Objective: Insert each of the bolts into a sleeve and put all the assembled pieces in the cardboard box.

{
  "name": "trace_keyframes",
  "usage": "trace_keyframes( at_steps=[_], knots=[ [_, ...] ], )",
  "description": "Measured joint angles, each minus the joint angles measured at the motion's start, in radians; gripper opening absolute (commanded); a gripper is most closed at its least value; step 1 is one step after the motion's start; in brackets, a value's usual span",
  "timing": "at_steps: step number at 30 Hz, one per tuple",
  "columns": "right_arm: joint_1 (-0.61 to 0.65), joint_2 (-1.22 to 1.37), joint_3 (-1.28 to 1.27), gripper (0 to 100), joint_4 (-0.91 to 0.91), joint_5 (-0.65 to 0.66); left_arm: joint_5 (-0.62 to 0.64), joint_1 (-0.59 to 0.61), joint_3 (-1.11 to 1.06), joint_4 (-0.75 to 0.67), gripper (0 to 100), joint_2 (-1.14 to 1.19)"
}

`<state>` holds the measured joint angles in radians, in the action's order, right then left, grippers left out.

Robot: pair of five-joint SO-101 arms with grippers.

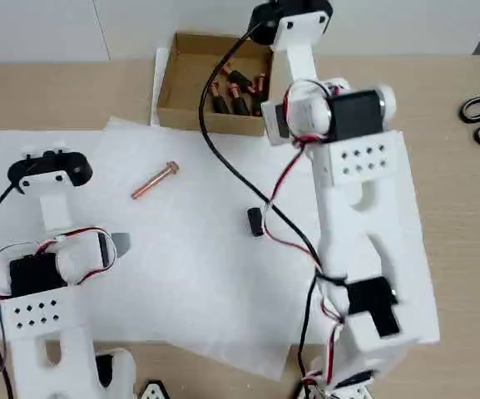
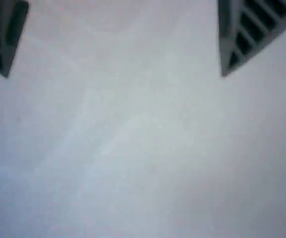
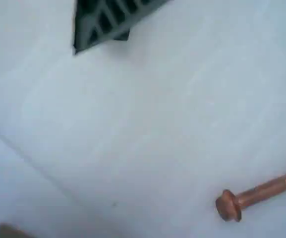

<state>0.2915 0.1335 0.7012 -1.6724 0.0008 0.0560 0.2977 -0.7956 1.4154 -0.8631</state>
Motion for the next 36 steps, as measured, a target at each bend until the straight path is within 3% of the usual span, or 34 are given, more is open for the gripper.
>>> trace_keyframes(
  at_steps=[3,15,24,36],
  knots=[
    [0.000,-0.008,-0.120,18.5,0.000,-0.057,0.000,0.000,0.000,0.000,26,0.000],
    [0.046,0.015,-0.445,18.3,0.121,-0.063,0.000,0.000,0.000,0.000,26,0.000],
    [0.169,0.203,-0.465,18.3,0.135,-0.063,0.000,0.000,0.000,0.000,26,0.000],
    [0.180,0.321,-0.465,18.2,0.166,-0.063,0.000,0.000,0.000,0.000,26,0.000]
  ],
)
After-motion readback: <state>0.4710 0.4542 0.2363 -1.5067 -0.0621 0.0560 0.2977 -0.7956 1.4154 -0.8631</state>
